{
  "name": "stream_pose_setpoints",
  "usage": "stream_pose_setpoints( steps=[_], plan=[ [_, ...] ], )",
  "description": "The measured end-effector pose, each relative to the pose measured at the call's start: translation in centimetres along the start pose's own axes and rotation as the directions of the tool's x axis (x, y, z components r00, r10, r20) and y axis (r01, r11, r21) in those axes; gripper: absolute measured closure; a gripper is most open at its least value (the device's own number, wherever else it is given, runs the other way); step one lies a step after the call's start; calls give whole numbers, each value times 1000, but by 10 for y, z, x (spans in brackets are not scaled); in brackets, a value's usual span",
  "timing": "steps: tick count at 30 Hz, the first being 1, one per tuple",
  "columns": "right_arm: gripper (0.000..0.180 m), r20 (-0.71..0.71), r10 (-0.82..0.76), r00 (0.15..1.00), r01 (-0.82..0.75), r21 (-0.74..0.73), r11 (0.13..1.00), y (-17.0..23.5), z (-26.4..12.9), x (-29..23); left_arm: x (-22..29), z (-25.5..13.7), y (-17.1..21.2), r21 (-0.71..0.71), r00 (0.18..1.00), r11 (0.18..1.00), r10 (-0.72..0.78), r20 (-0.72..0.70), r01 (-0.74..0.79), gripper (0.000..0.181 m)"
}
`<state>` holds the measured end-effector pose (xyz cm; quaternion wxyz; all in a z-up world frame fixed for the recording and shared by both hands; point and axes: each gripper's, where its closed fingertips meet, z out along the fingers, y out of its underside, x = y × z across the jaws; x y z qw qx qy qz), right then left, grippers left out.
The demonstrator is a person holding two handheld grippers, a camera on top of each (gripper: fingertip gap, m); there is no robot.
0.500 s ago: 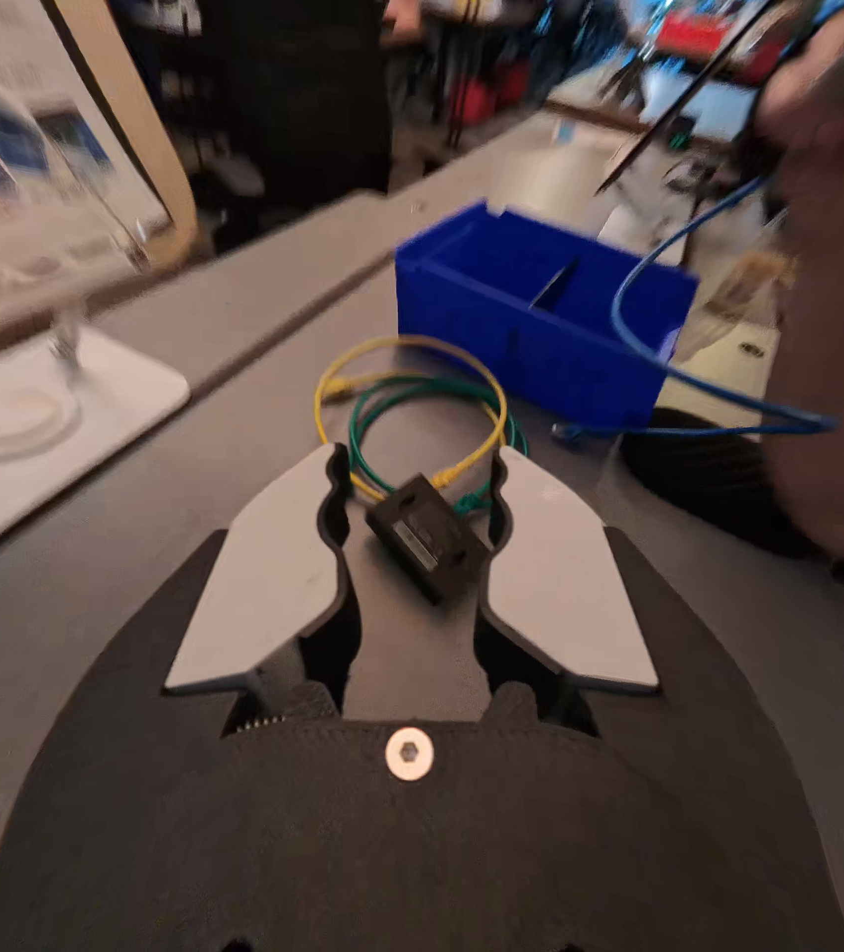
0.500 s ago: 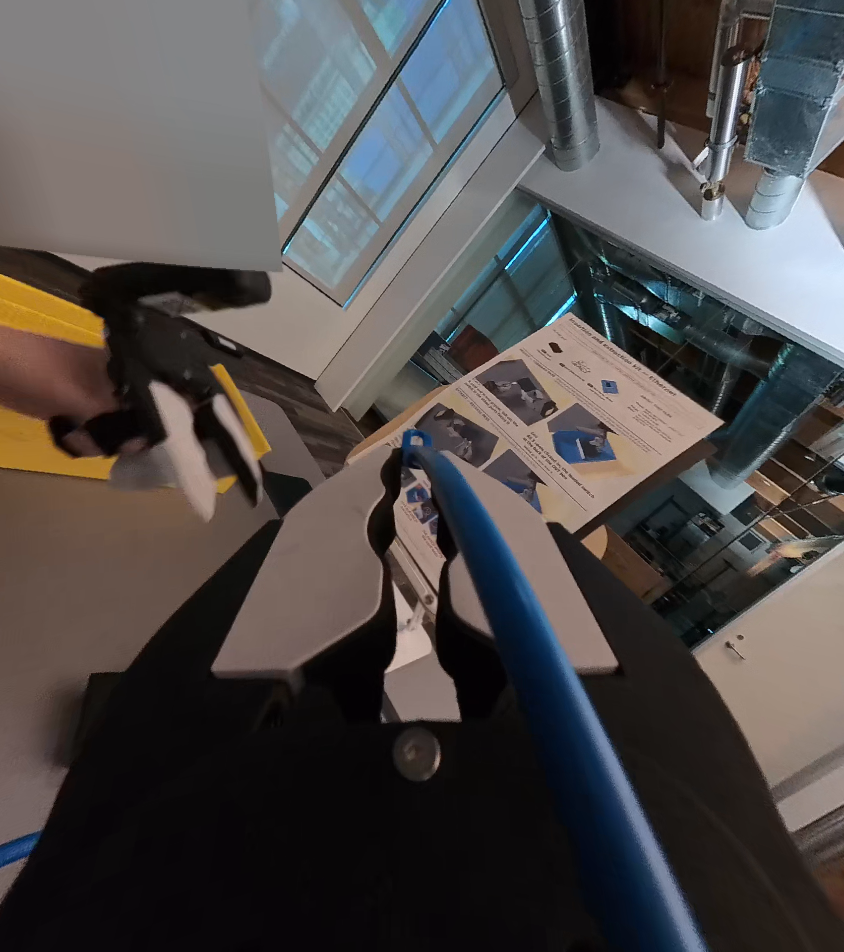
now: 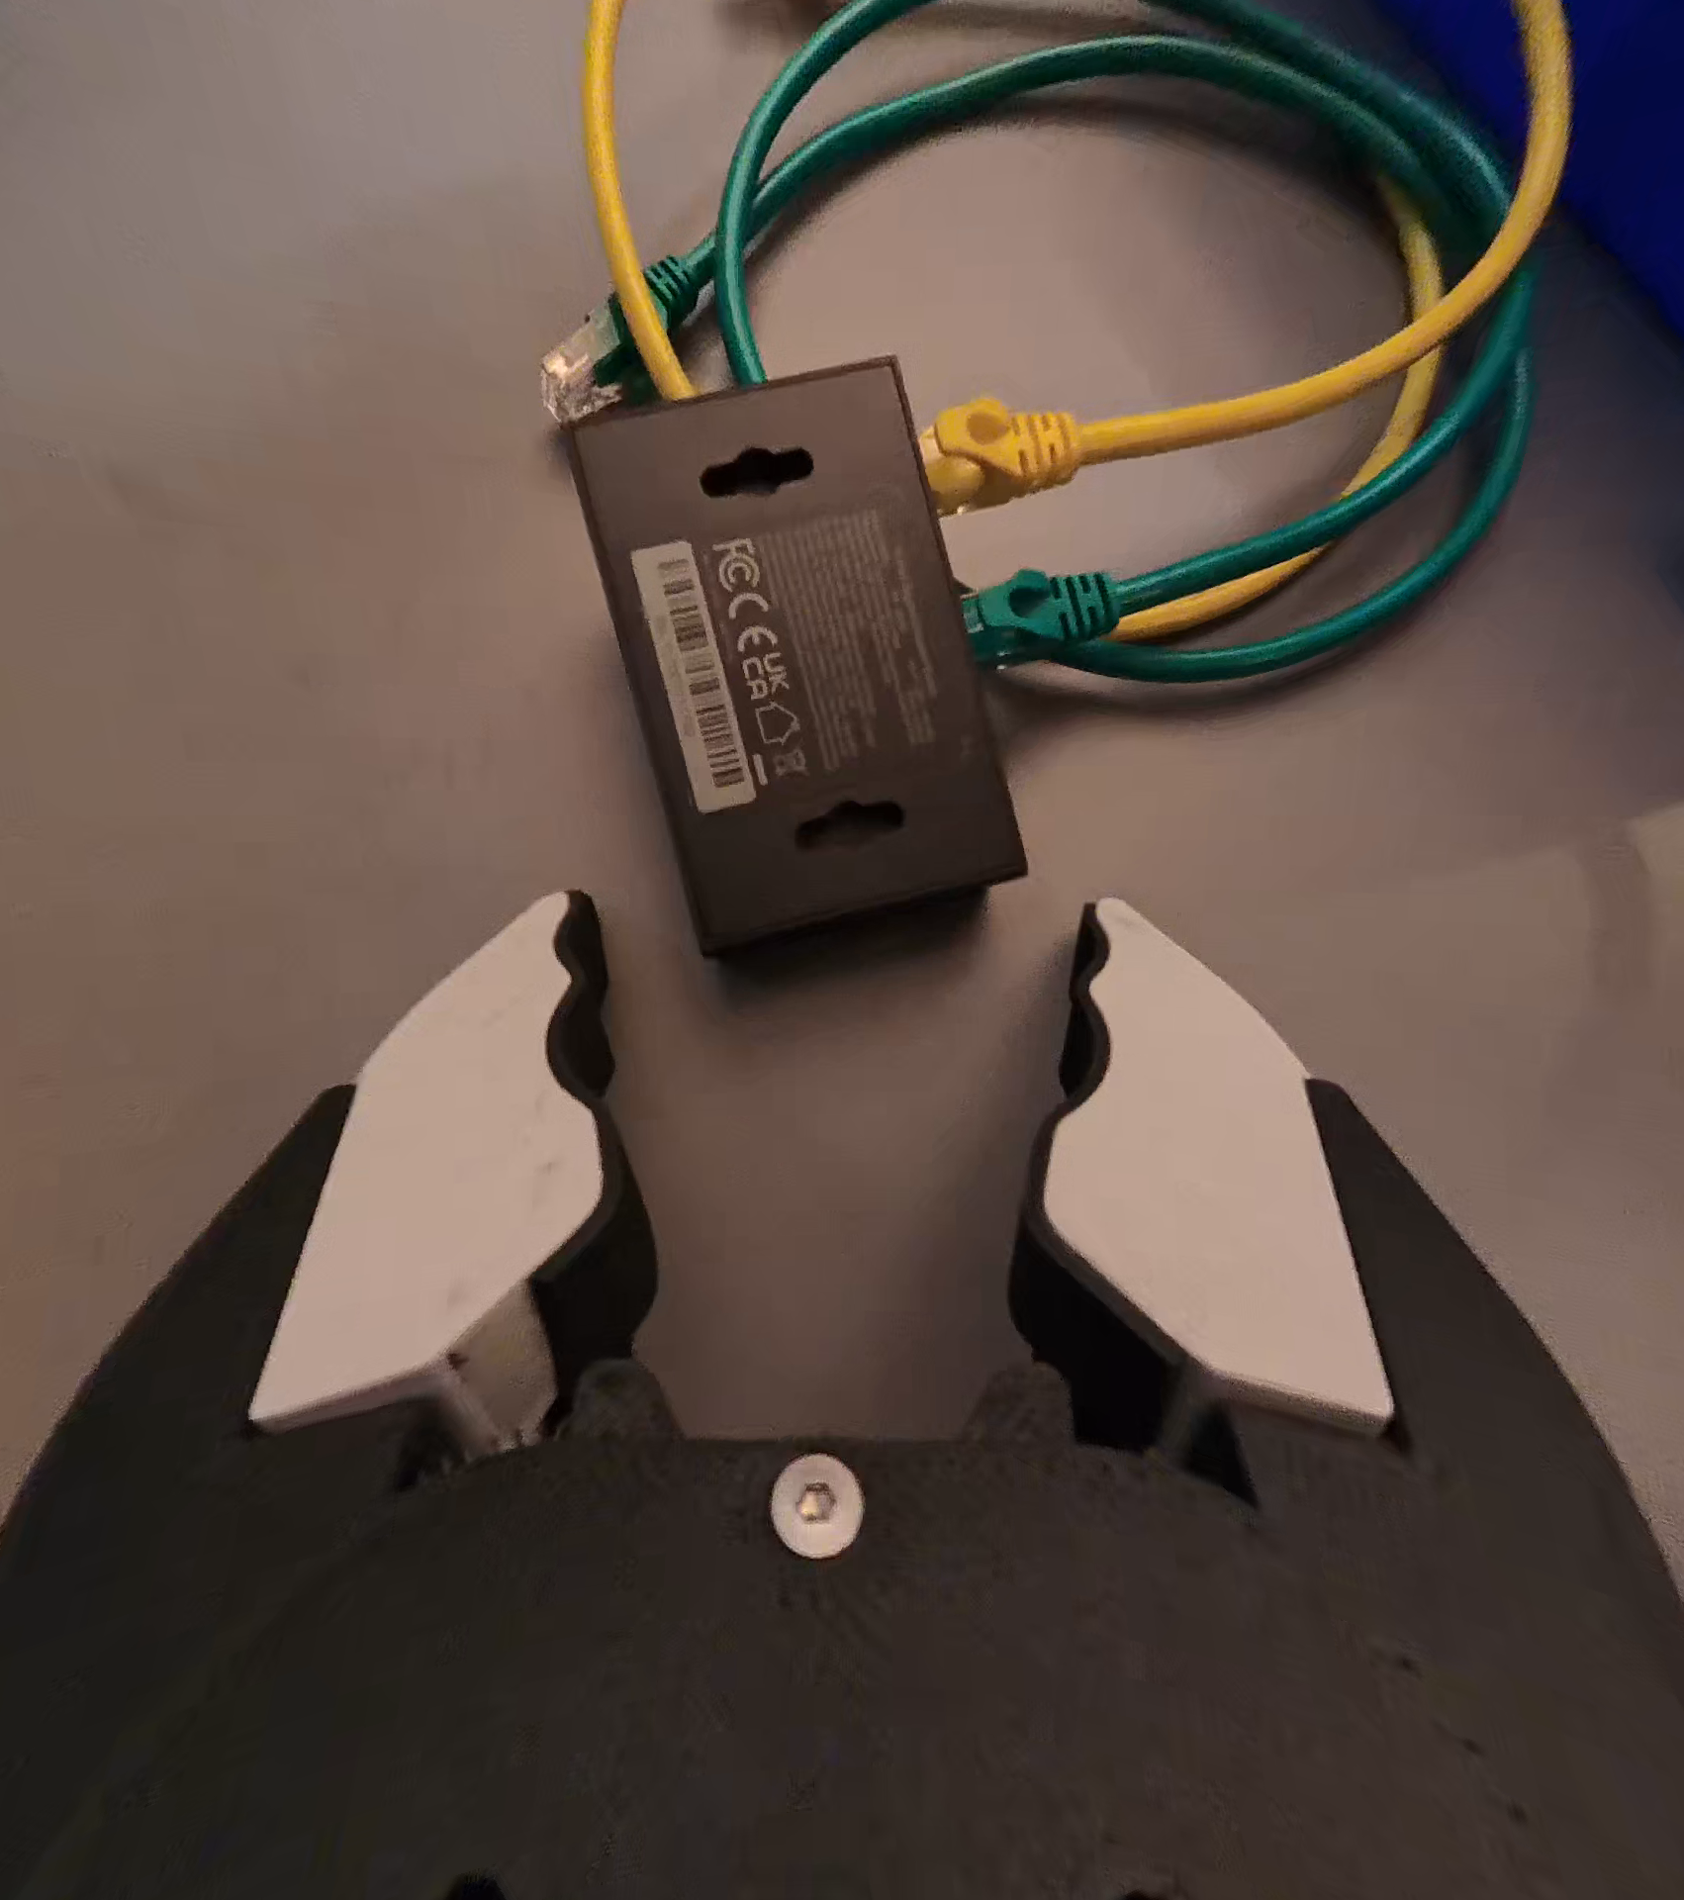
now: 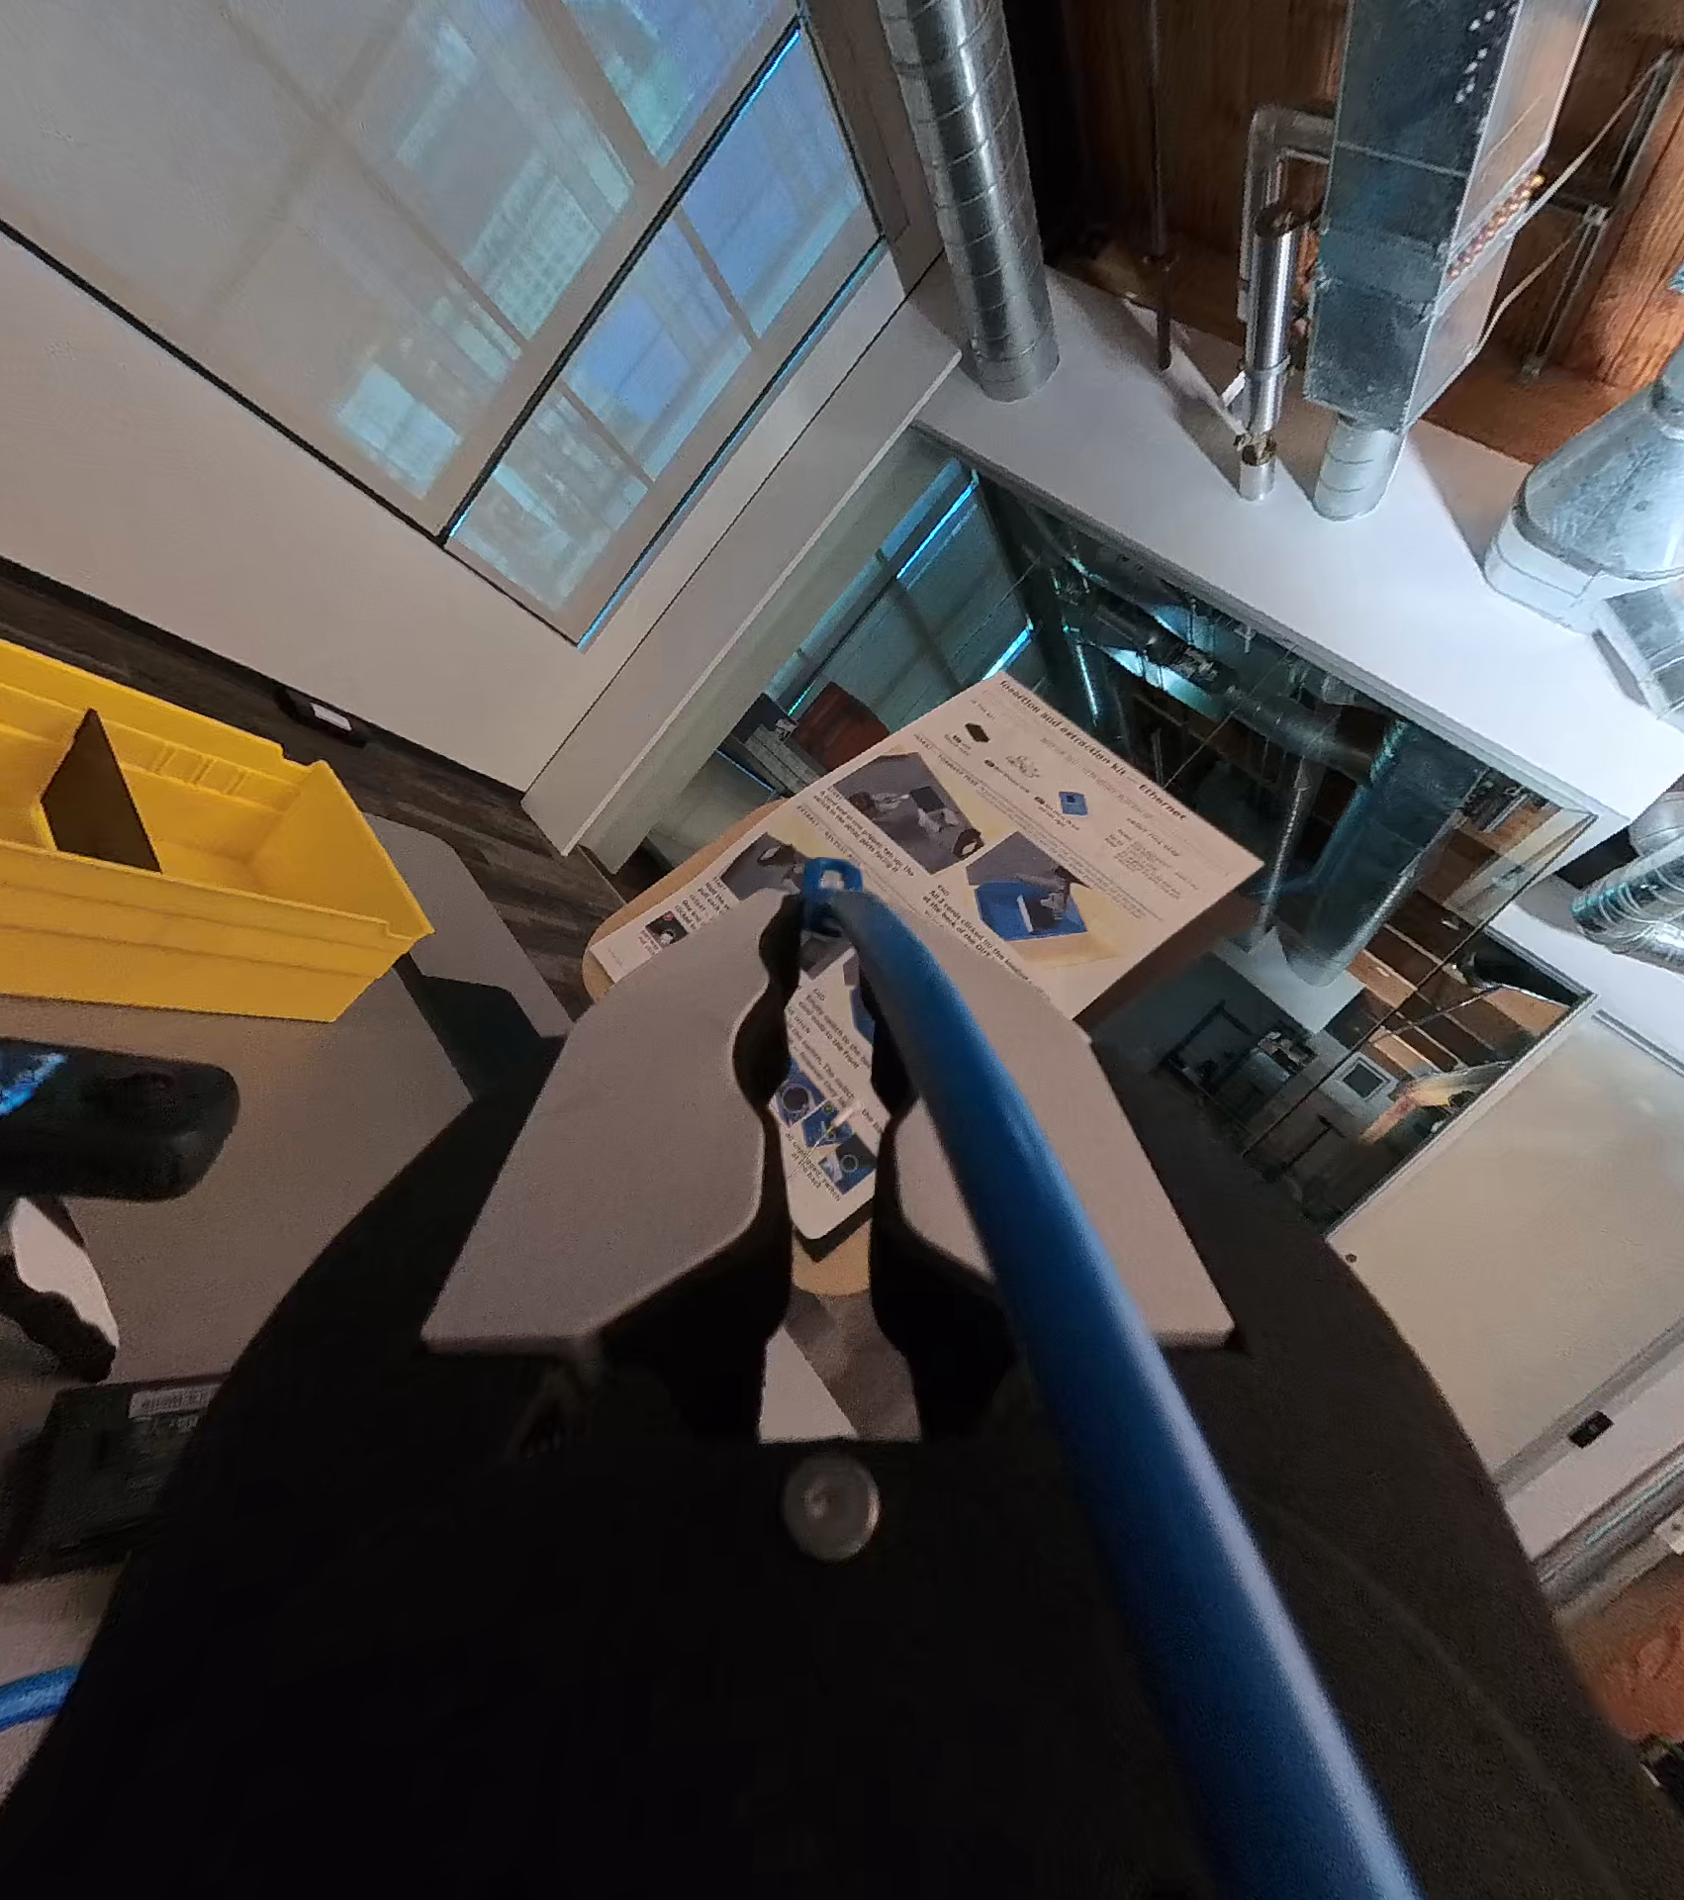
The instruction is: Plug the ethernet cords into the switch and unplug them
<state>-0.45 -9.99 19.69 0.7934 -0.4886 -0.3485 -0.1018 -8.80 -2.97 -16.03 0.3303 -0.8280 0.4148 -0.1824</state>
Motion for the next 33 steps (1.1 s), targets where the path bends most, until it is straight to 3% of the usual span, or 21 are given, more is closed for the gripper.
stream_pose_setpoints(
  steps=[4,7,15,21,25,33],
  plan=[
    [168,-17,27,1000,-26,35,999,-5,-8,9,5,5,-6,23,999,999,-46,22,46,87],
    [168,-27,29,999,-27,41,999,-7,-11,12,1,8,-10,22,998,1000,-4,69,2,119],
    [168,-35,39,999,-37,45,998,-5,-14,16,1,10,-11,28,998,999,21,57,-23,117],
    [168,-17,33,999,-33,13,999,2,-6,9,-1,10,-14,23,999,1000,22,-34,-22,119],
    [168,-5,30,1000,-30,-12,999,9,0,4,-8,-5,-32,92,992,994,-46,-114,57,120],
    [168,31,35,999,-33,-73,997,25,14,-8,-31,-31,-64,161,992,986,-22,-123,42,120]
  ],
)
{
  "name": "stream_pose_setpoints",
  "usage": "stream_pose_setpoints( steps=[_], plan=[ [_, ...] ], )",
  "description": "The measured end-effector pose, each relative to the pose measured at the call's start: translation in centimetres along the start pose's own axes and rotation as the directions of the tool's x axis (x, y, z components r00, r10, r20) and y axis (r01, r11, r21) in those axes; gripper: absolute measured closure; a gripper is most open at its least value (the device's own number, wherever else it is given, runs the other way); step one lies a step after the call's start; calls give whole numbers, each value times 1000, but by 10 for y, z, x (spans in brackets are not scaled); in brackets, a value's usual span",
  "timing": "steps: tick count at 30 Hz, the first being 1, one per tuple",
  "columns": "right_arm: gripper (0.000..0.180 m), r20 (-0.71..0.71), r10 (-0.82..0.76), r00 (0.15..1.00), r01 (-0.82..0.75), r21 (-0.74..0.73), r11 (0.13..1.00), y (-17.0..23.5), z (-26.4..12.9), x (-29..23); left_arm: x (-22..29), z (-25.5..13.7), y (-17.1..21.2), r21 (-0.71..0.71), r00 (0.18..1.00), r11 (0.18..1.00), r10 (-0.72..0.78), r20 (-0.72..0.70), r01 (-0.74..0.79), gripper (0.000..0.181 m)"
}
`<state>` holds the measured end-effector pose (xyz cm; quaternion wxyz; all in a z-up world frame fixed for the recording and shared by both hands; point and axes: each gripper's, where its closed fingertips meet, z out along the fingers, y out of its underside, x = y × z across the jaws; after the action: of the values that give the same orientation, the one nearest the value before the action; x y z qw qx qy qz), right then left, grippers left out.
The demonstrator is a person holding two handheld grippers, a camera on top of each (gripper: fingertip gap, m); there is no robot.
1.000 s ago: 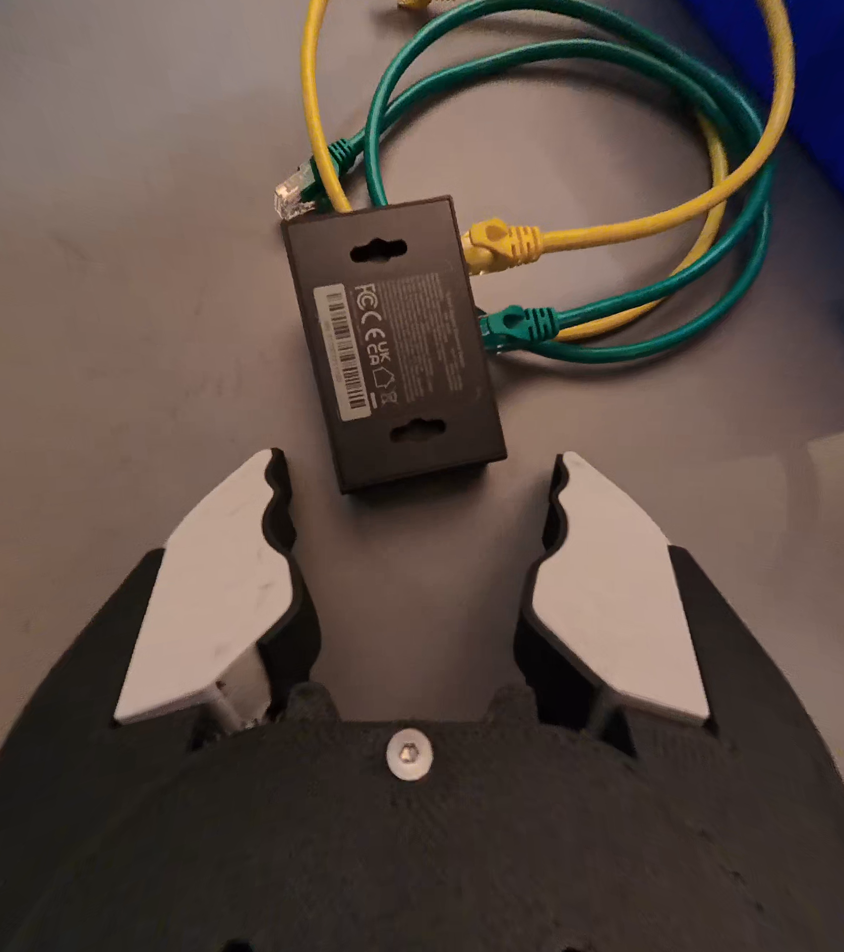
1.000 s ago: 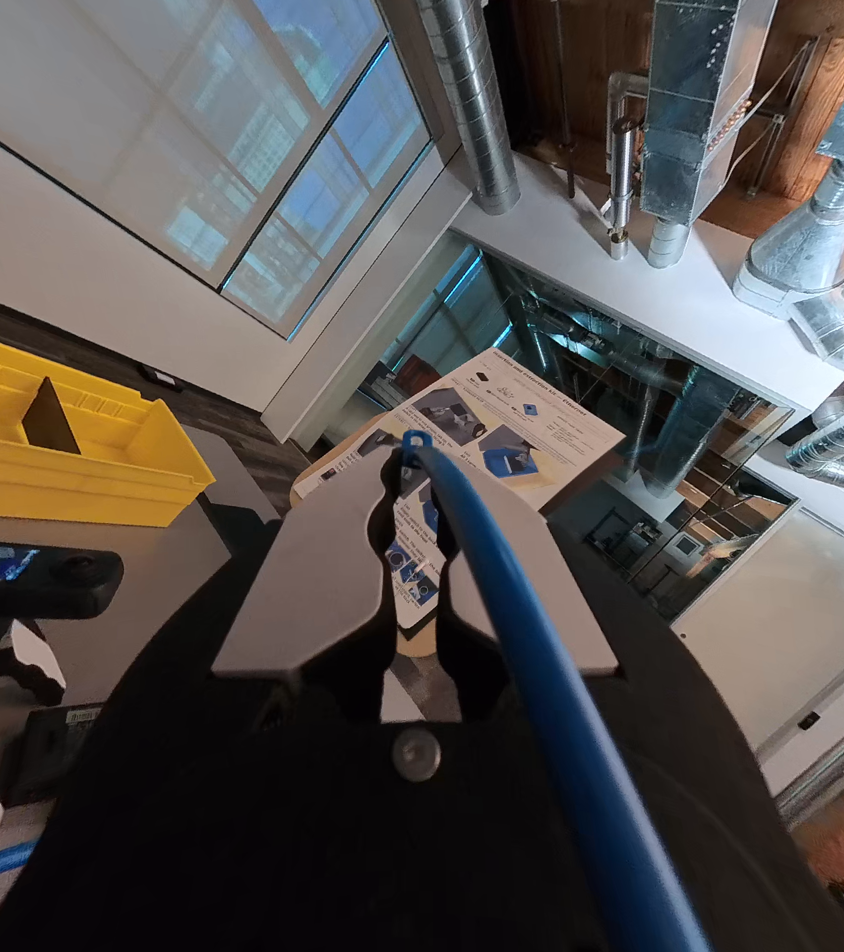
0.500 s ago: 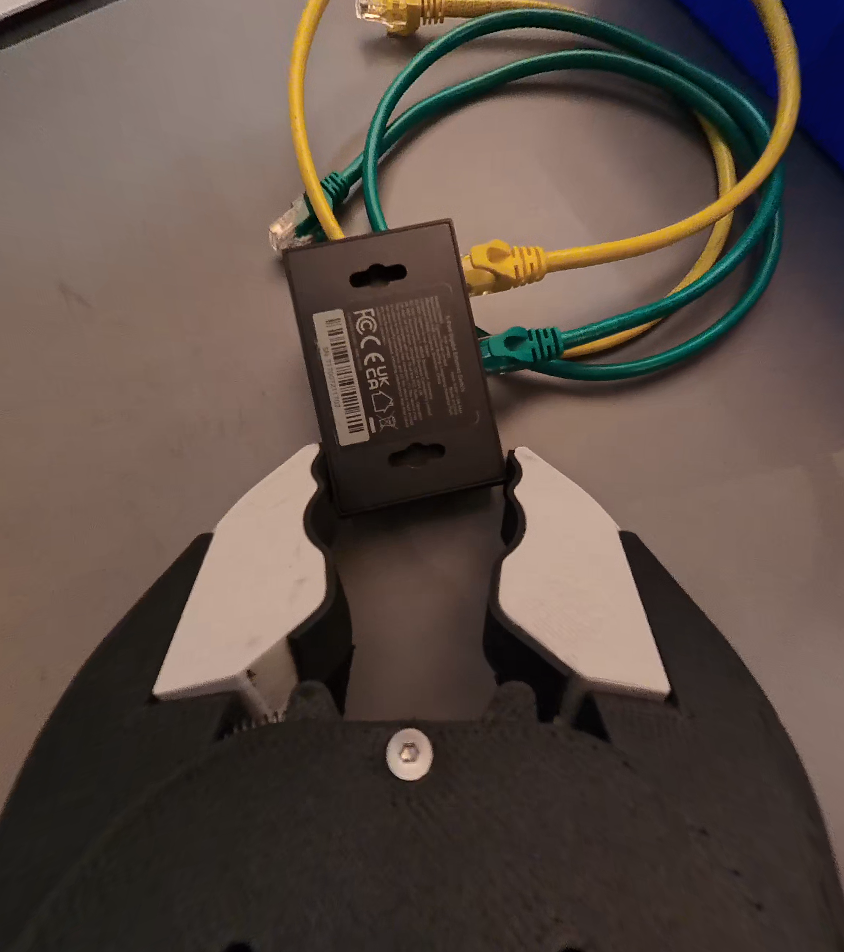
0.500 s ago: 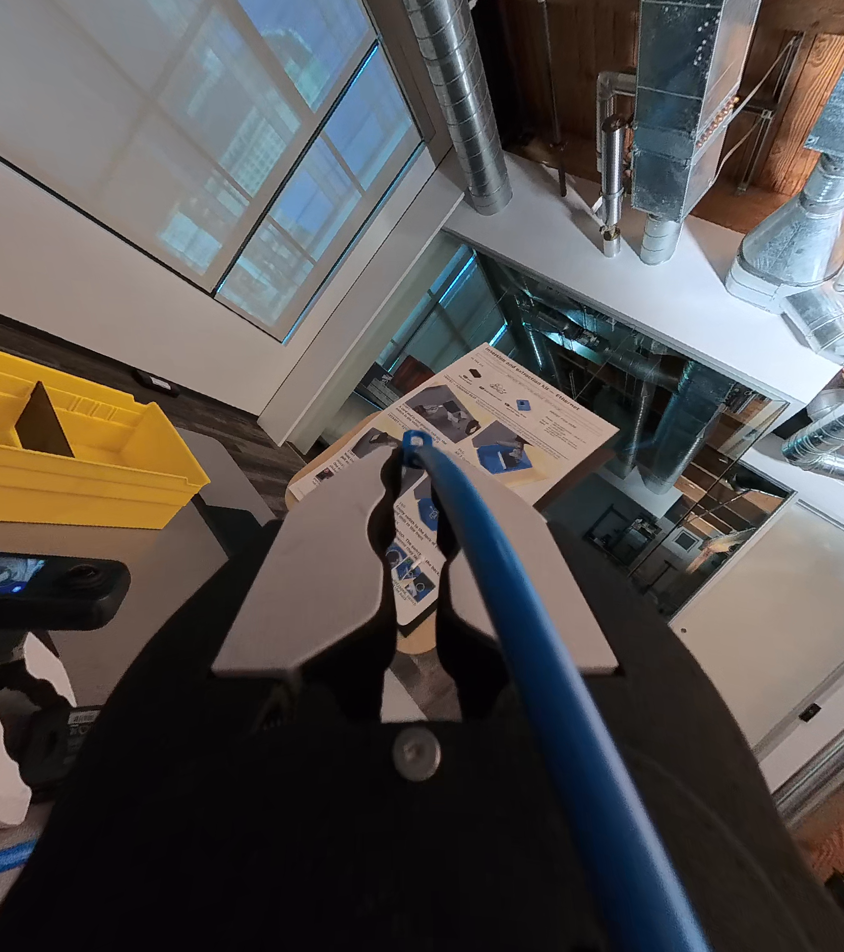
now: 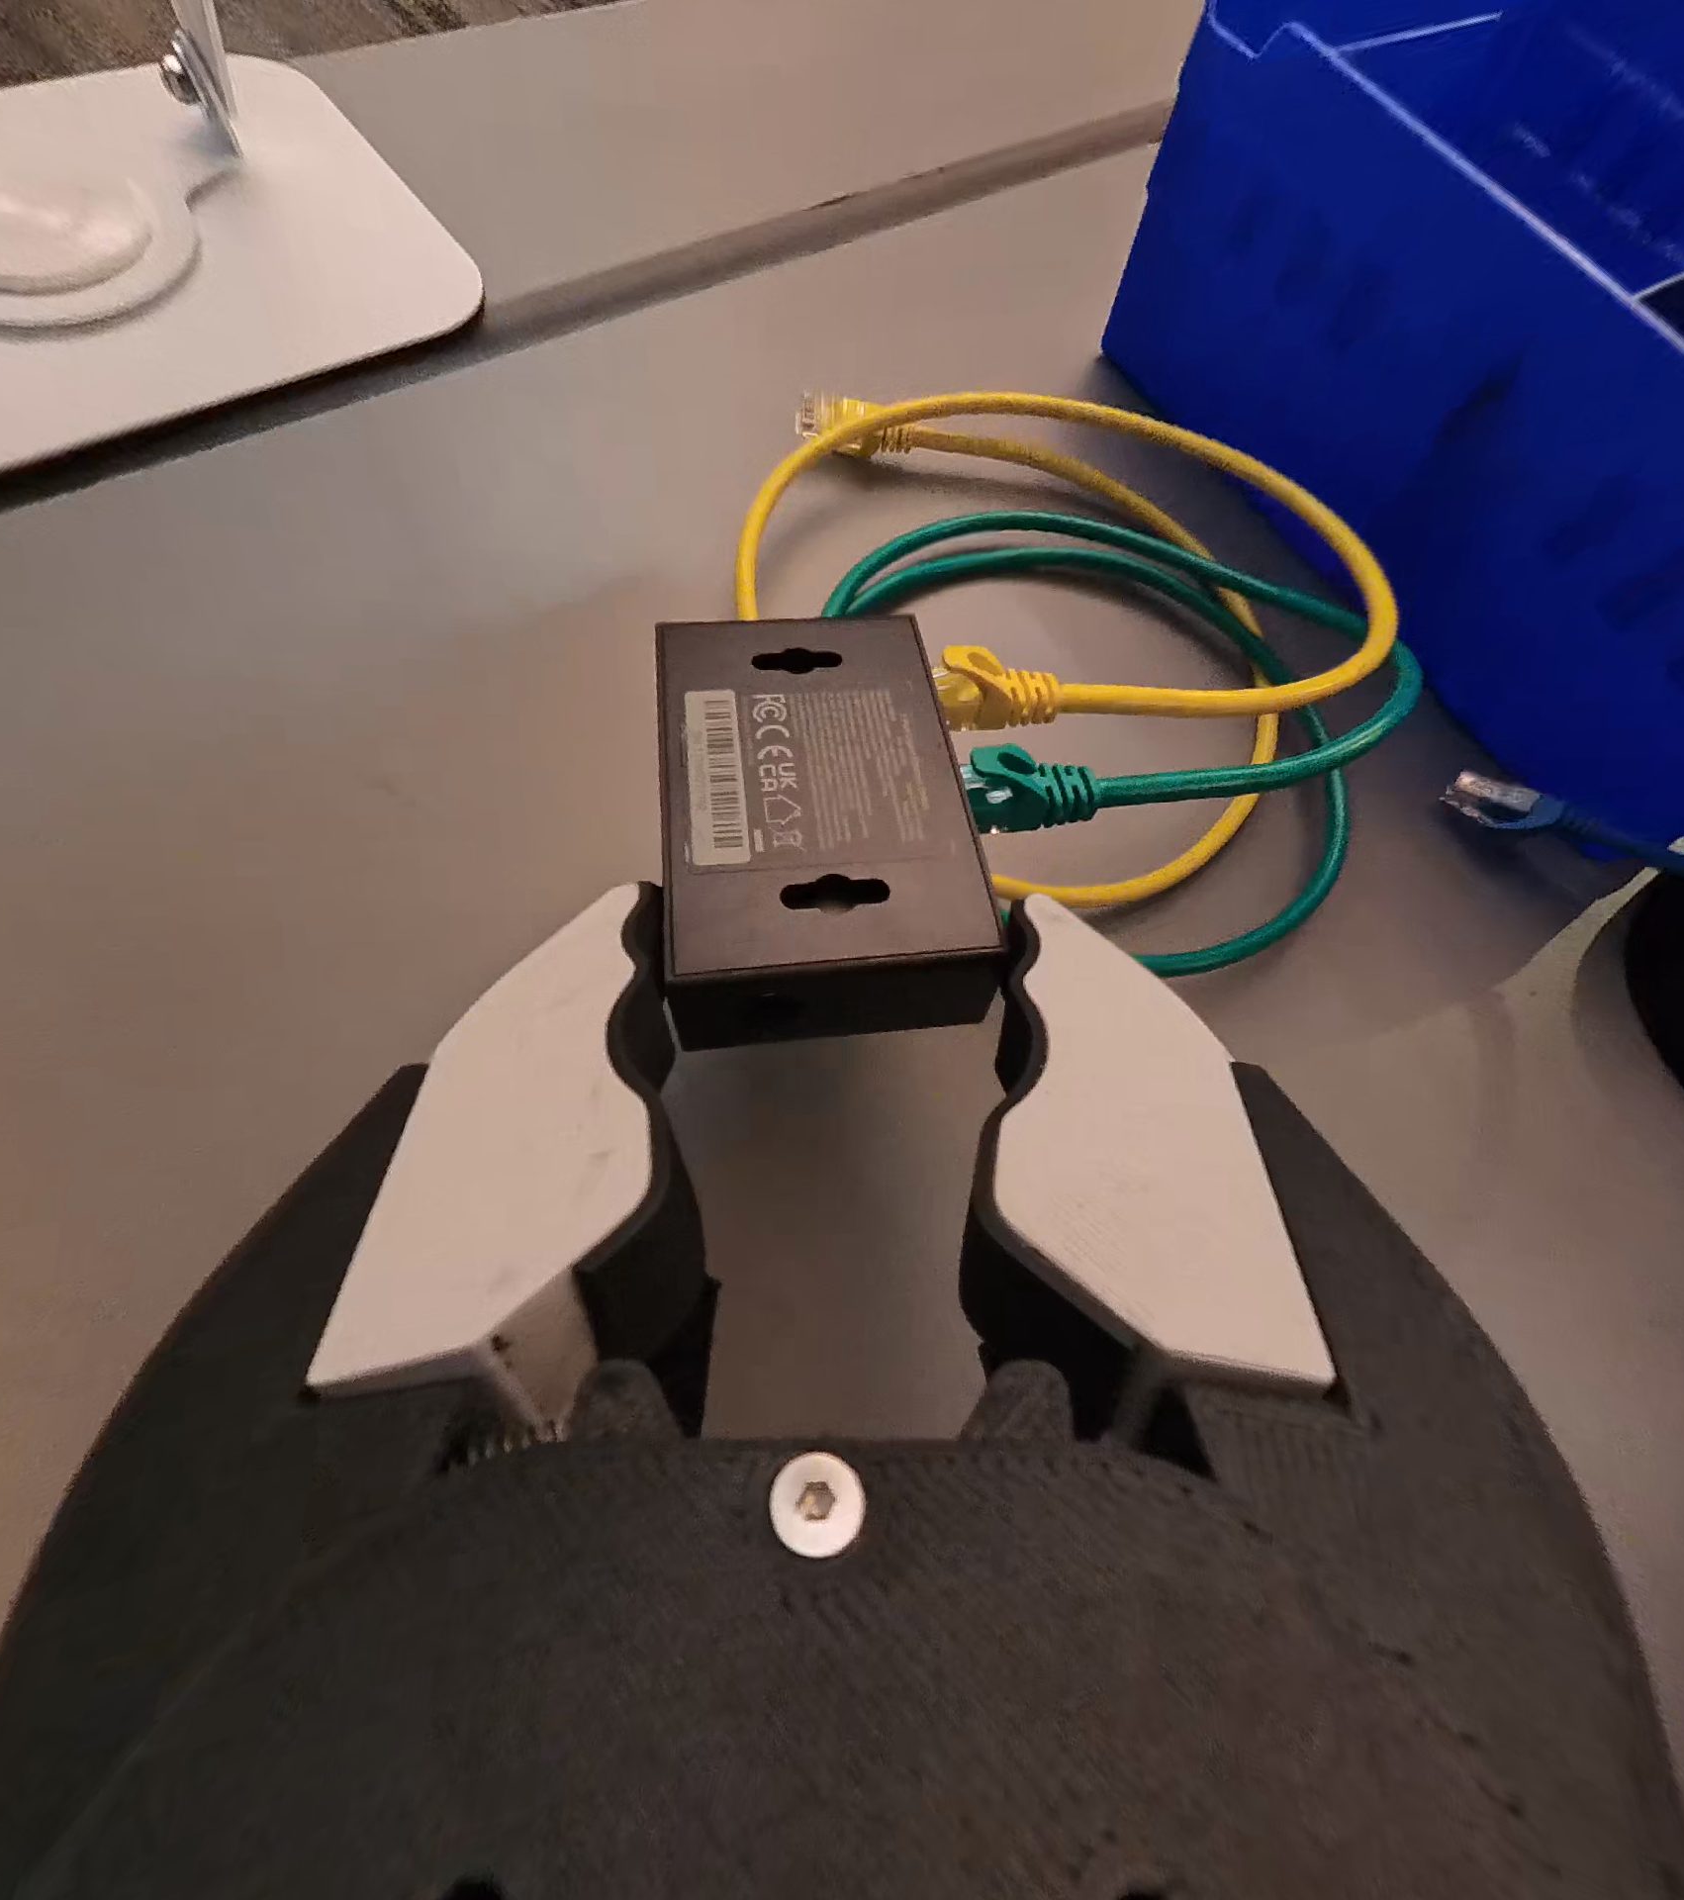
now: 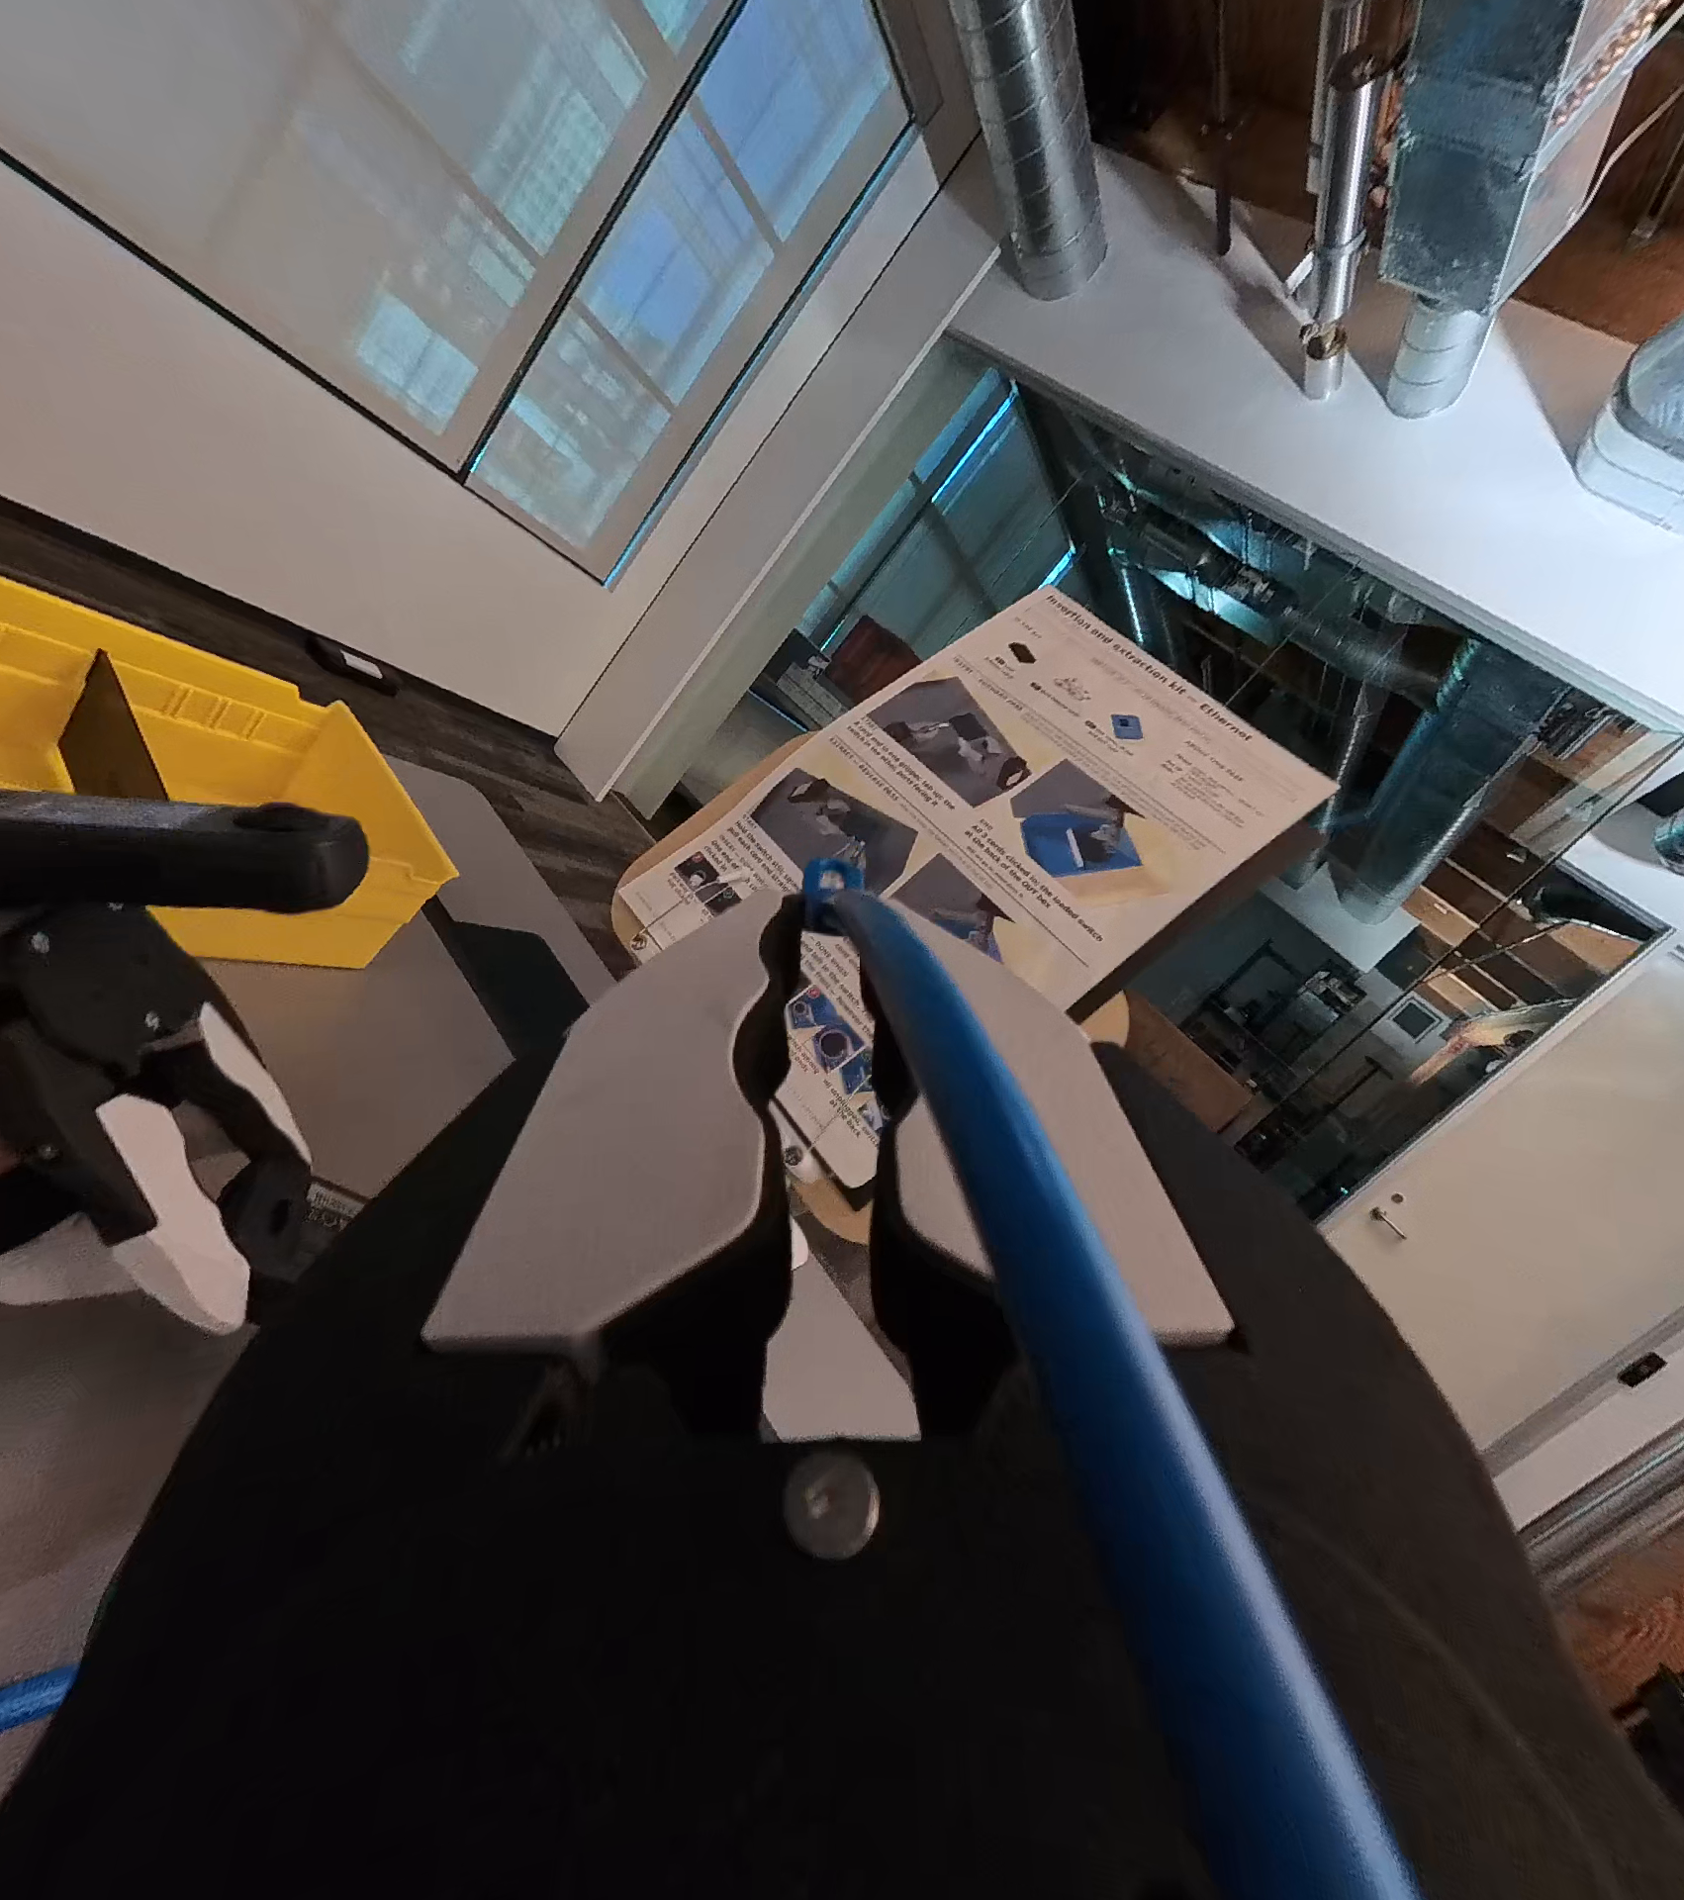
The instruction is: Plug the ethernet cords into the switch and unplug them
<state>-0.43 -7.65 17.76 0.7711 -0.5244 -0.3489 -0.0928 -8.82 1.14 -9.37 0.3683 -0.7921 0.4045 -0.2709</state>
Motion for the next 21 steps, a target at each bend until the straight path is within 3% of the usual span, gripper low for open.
stream_pose_setpoints(
  steps=[7,12,21],
  plan=[
    [168,7,27,1000,-27,-20,999,9,6,-1,0,5,-12,-23,996,996,87,-32,-87,120],
    [168,-1,25,1000,-25,-60,998,22,8,1,3,26,27,-142,992,983,106,-63,-115,120],
    [168,-15,18,1000,-19,-73,997,25,6,5,-4,33,58,-345,974,912,223,-39,-222,119]
  ],
)
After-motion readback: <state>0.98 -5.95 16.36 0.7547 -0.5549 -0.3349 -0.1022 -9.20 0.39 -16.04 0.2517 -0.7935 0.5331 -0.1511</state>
